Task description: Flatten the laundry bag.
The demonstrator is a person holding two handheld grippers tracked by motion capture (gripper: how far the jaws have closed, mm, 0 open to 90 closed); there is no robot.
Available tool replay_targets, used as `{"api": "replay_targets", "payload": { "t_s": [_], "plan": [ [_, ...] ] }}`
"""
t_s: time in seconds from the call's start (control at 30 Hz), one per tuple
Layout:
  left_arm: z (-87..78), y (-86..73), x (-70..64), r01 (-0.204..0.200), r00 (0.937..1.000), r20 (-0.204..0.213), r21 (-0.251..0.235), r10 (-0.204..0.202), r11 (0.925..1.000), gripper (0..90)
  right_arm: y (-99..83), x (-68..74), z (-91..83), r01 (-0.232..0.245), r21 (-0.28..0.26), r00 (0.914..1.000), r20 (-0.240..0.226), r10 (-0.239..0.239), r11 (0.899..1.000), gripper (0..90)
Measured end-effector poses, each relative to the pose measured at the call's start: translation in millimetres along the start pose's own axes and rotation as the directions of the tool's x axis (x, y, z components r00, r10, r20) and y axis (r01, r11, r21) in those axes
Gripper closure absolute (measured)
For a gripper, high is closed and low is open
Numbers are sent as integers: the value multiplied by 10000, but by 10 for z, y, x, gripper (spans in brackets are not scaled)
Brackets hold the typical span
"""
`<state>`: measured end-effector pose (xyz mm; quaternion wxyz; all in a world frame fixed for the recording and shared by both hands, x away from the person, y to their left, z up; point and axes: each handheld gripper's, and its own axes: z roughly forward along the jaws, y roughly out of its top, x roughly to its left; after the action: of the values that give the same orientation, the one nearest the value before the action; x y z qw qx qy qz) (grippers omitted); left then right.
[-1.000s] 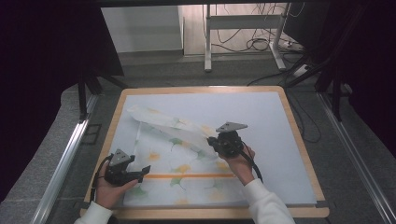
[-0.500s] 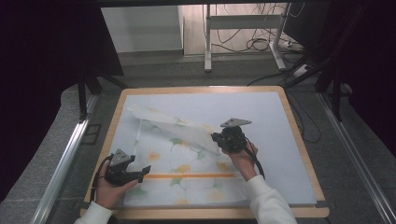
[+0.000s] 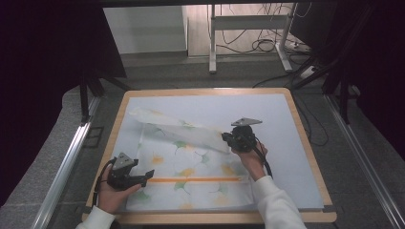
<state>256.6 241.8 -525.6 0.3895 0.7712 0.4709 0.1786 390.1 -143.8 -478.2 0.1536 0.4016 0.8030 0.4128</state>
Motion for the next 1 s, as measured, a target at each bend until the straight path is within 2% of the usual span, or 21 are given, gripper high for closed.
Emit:
{"api": "replay_targets", "payload": {
  "t_s": [0.6,0.83,1.0],
  "plan": [
    [6,1,0,-2,10000,-14,40,2,10000,212,89,-267,2,-618,-387,9980,118,623,9973,858],
    [16,0,-4,-60,10000,-16,100,60,9999,212,128,-282,47,-609,-338,9980,126,614,9976,858],
    [13,-1,1,-49,10000,18,83,49,10000,211,199,-288,116,-824,-459,9966,58,827,9955,858]
  ]
}}
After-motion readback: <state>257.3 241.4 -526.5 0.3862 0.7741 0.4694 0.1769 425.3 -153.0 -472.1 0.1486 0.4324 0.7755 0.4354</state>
